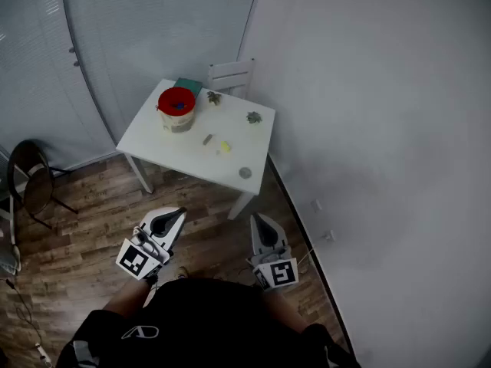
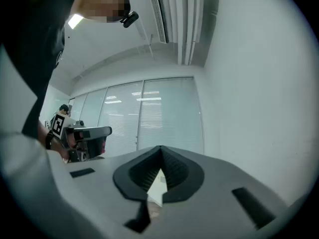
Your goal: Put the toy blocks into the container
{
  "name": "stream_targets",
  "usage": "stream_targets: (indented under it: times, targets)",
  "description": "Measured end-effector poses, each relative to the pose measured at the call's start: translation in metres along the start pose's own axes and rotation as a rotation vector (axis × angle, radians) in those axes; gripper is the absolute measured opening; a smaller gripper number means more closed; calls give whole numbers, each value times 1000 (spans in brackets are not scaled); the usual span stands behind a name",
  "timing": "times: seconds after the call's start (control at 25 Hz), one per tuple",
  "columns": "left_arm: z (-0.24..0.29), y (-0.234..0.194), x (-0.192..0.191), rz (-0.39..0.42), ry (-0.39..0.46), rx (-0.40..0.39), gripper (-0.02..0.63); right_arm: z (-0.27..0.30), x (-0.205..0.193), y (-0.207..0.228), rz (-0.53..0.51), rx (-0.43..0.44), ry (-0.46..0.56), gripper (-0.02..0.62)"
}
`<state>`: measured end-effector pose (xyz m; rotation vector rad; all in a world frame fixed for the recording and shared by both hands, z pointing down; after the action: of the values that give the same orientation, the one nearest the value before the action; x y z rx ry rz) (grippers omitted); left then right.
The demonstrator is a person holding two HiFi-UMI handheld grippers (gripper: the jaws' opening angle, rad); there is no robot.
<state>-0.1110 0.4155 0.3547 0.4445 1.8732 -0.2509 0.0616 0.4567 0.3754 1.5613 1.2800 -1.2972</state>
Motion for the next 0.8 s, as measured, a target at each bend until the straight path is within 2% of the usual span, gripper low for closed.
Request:
stream_targets:
  times: [0.2, 0.4, 0.8]
  targets:
    - [3, 1, 0, -5, -2, 2, 6, 1, -1, 0, 5, 12, -4, 2]
    - [3, 2, 2, -5, 7, 6, 6, -1, 3, 0, 87, 29, 38, 5]
    - [13, 5, 0, 3, 9, 32, 6, -5, 8, 20, 61, 5, 68, 5]
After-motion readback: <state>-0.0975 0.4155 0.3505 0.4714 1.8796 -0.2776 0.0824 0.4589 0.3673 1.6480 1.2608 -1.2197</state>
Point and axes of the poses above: the fingertips, and each gripper's own axes: z forward along the fingers, y to its right, x out of its top, the point moved 1 cm from there along -z, backward along the fingers, and after that the axes turned 8 degrees about y, right-handed, at the moved point
